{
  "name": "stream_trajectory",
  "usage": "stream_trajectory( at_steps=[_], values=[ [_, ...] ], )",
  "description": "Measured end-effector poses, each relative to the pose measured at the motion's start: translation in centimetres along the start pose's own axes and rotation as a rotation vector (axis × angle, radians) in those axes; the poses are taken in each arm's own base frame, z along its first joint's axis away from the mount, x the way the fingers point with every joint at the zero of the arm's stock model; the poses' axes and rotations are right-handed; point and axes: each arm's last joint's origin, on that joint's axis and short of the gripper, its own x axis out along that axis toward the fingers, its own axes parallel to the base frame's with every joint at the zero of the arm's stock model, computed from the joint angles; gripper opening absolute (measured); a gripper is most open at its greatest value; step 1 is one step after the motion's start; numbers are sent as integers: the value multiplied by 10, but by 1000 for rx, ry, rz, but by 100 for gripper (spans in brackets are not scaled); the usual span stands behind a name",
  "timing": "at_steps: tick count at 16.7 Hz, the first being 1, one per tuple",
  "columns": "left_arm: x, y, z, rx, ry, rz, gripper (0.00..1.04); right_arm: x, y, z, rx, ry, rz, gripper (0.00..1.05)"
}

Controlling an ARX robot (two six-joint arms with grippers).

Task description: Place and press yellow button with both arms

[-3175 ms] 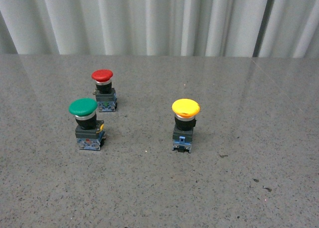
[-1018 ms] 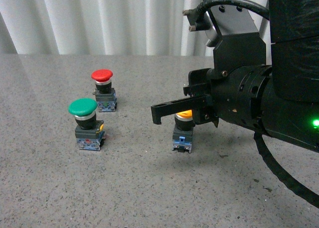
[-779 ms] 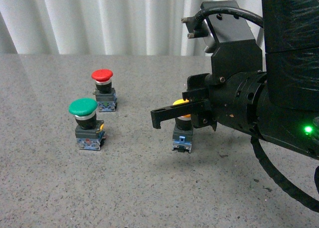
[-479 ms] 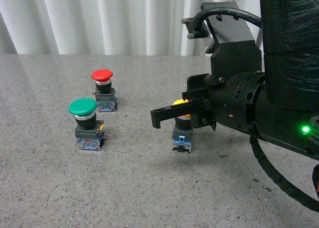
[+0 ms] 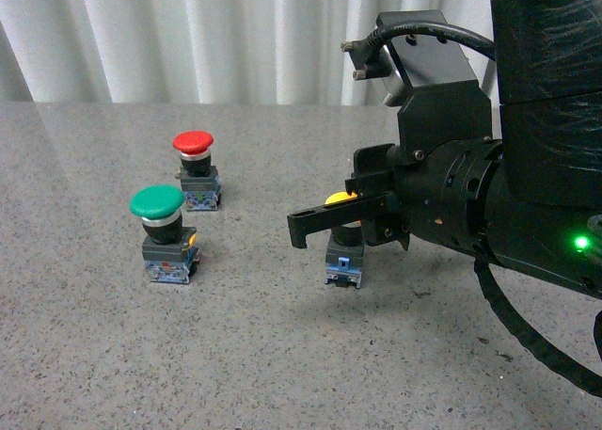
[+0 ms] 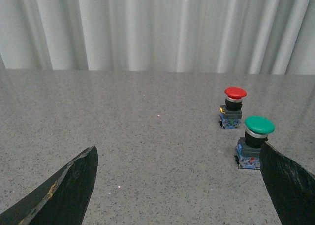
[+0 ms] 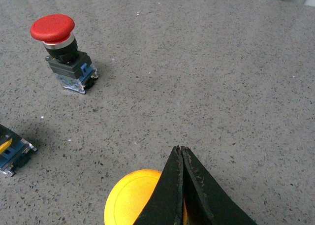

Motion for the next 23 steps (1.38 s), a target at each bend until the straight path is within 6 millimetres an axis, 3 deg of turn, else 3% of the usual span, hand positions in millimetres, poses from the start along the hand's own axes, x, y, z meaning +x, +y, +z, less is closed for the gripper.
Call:
stream_trajectory(
  at_steps=[2, 6, 9, 11, 12, 13, 14, 16, 17, 23],
  values=[
    [0, 0, 0, 0, 0, 0, 98, -8, -3, 5, 40, -103, 37, 2],
    [0, 0, 0, 0, 0, 0, 98, -47, -8, 63, 220, -524, 65, 2],
    [0, 0, 0, 0, 0, 0, 98, -70, -13, 56, 261, -492, 61, 2],
    [0, 0, 0, 0, 0, 0, 98, -100, -22, 62, 270, -534, 53, 2],
    [0, 0, 0, 0, 0, 0, 98, -115, -26, 60, 260, -501, -31, 2],
    [0, 0, 0, 0, 0, -1, 98, -134, -36, 43, 209, -446, -242, 2],
    [0, 0, 0, 0, 0, 0, 98, -151, -47, 24, 162, -397, -340, 2],
    [0, 0, 0, 0, -1, -1, 98, -196, -67, -23, 110, -330, -422, 2],
    [0, 0, 0, 0, 0, -1, 98, -207, -70, -31, 106, -339, -420, 2],
    [0, 0, 0, 0, 0, 1, 98, -230, -78, -46, 87, -434, -423, 2]
  ],
)
